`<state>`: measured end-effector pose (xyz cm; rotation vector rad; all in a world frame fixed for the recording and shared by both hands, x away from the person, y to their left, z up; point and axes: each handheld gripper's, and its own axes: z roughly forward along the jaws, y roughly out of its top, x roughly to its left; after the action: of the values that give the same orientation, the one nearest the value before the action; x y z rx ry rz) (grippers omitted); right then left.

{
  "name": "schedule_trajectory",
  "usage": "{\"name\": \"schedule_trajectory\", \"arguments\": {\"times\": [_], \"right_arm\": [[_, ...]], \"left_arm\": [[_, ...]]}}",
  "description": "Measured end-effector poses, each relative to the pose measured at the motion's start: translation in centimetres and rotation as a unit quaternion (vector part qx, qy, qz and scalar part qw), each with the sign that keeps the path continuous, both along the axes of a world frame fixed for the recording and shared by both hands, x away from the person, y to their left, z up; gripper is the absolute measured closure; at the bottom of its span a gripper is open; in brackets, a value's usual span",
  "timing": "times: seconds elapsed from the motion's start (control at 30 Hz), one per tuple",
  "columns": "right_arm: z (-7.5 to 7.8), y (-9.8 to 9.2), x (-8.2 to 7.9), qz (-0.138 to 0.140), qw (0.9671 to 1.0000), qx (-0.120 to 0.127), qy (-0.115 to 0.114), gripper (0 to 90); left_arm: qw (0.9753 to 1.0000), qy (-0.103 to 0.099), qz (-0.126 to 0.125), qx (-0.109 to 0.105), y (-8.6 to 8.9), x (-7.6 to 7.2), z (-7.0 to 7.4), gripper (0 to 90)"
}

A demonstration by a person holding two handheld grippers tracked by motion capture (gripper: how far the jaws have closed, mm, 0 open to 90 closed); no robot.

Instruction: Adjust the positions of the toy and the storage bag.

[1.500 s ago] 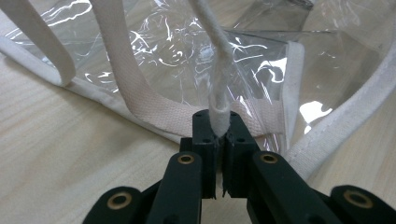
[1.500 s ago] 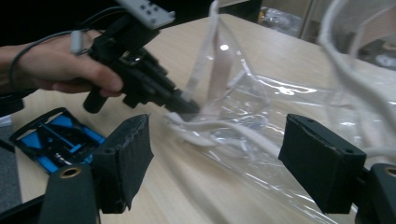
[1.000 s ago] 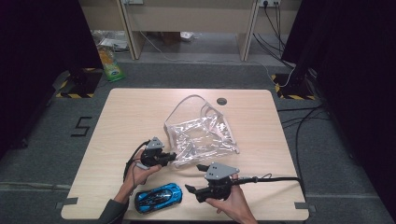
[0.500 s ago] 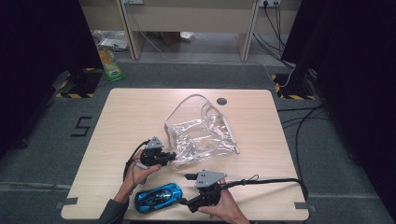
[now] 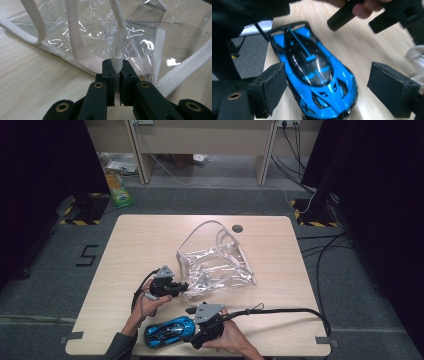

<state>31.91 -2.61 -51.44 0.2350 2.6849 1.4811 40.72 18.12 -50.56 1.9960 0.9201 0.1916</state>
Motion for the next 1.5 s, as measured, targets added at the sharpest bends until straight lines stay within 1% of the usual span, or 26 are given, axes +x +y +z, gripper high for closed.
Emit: {"name": "schedule_trajectory", "arguments": {"times": [0.03,0.07,0.1,0.13,0.2,0.23,0.3,0.37,0.4,0.43,0.47,0.5,0.53,0.67,0.73,0.77,0.8,0.87,0.9,0.97,1.07,1.17,1.2,1.3,1.37,1.5], "right_arm": [[-0.1,0.1,0.0,0.001,1.0,-0.005,0.004,15.7],[-0.1,0.2,0.1,0.006,1.0,0.002,-0.002,15.2],[-0.1,0.2,0.2,0.009,0.9999,0.004,0.003,15.4],[-0.1,0.2,0.3,0.009,0.9999,0.0,0.009,15.4],[-0.1,0.3,0.5,0.009,0.9999,-0.003,0.008,15.4],[-0.2,0.6,0.7,0.021,0.9996,-0.02,0.002,14.7],[-0.2,1.3,0.7,0.047,0.9984,-0.032,-0.002,15.2],[-0.3,1.6,0.8,0.051,0.9981,-0.034,0.002,15.5],[-0.3,1.6,1.2,0.055,0.9979,-0.035,0.001,14.4],[-0.3,1.6,1.3,0.054,0.9976,-0.041,0.007,12.6],[-0.3,1.6,1.5,0.056,0.9974,-0.045,0.008,11.5],[-0.3,1.6,1.6,0.06,0.9971,-0.048,0.004,12.1],[-0.3,1.7,1.6,0.064,0.9965,-0.053,0.009,14.3],[-0.4,1.8,1.8,0.074,0.9951,-0.063,0.016,14.1],[-0.4,1.8,1.7,0.076,0.9944,-0.072,0.014,14.2],[-0.4,1.8,1.7,0.081,0.9939,-0.075,0.008,16.3],[-0.4,1.8,1.6,0.085,0.9933,-0.078,0.001,16.5],[-0.5,1.7,1.4,0.088,0.9923,-0.086,-0.013,18.9],[-0.5,1.8,1.2,0.089,0.9911,-0.096,-0.027,19.1],[-0.4,2.2,0.9,0.086,0.9903,-0.103,-0.035,19.9],[-0.3,2.2,0.7,0.086,0.9903,-0.101,-0.039,24.5],[-0.3,1.7,0.6,0.08,0.9907,-0.104,-0.037,25.3],[-0.2,1.7,0.6,0.082,0.9901,-0.106,-0.041,25.5],[-0.1,1.6,0.3,0.073,0.9903,-0.112,-0.039,25.5],[0.0,1.0,0.2,0.067,0.9904,-0.114,-0.041,25.7],[0.1,-0.9,-0.5,0.041,0.9911,-0.118,-0.046,25.8]], "left_arm": [[1.0,0.0,0.0,0.0,0.0,0.0,0.0,84.0],[1.0,0.0,0.0,0.002,0.0,0.0,0.0,84.0],[1.0,0.0,0.0,0.002,0.0,0.0,0.0,83.9],[1.0,0.0,0.0,0.002,0.0,0.0,0.0,83.9],[1.0,0.0,0.0,0.003,0.0,0.0,0.0,83.9],[1.0,0.0,-0.001,0.004,0.0,0.0,0.0,83.8],[1.0,0.001,-0.001,0.003,0.0,0.1,0.0,83.8],[1.0,0.001,-0.001,0.001,0.0,0.1,0.0,83.7],[1.0,0.001,-0.001,0.002,0.0,0.1,0.0,83.6],[1.0,0.002,-0.001,0.003,0.0,0.1,0.0,83.7],[1.0,0.002,-0.002,0.003,0.0,0.1,0.0,83.6],[1.0,0.003,-0.002,0.003,0.0,0.1,-0.1,83.6],[1.0,0.003,-0.002,0.003,0.0,0.1,-0.1,83.6],[1.0,0.003,-0.002,0.003,-0.1,0.2,-0.2,83.2],[1.0,0.003,-0.002,0.003,-0.2,0.3,-0.2,83.1],[1.0,0.003,-0.002,0.004,-0.3,0.3,-0.2,83.1],[1.0,0.004,-0.002,0.004,-0.3,0.3,-0.2,83.0],[1.0,0.004,-0.003,0.004,-0.3,0.3,-0.3,82.9],[1.0,0.004,-0.003,0.005,-0.4,0.4,-0.3,82.8],[1.0,0.004,-0.003,0.005,-0.3,0.4,-0.3,82.6],[1.0,0.003,-0.002,0.0,-0.2,0.4,-0.3,82.5],[1.0,0.006,-0.003,0.0,-0.2,0.4,-0.3,82.4],[1.0,0.007,-0.003,-0.001,-0.2,0.5,-0.3,82.3],[1.0,0.005,-0.003,-0.002,-0.1,0.4,-0.3,82.3],[1.0,0.005,-0.003,-0.004,0.0,0.4,-0.3,82.3],[1.0,0.005,-0.003,-0.005,0.0,0.5,-0.2,82.3]]}}
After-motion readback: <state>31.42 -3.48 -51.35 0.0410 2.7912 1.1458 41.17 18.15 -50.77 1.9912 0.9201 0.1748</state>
